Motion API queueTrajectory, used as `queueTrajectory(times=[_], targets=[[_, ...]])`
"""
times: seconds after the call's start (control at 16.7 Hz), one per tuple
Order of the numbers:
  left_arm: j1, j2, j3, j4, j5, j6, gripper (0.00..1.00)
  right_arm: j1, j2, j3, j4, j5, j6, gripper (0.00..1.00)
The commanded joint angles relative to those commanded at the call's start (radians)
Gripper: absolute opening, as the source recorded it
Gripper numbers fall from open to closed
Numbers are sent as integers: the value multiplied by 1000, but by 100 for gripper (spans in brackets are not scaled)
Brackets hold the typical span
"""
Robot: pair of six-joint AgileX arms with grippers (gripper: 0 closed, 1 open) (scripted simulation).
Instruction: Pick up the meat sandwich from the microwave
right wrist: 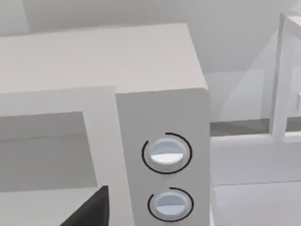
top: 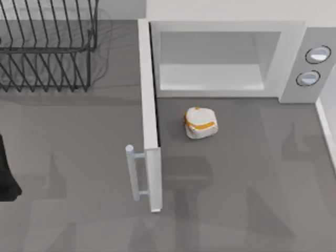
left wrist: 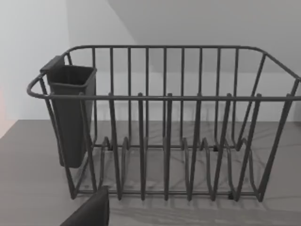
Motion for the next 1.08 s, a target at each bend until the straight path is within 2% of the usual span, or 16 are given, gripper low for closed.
queueTrajectory(times=[0.66, 0.9, 1.08], targets=[[0, 0, 0, 0, 0, 0, 100, 414, 1228, 455, 472, 397, 193, 100], [0, 0, 0, 0, 0, 0, 100, 521, 1551, 574, 595, 500, 243, 100], [0, 0, 0, 0, 0, 0, 100, 570, 1690, 627, 650, 546, 266, 100]])
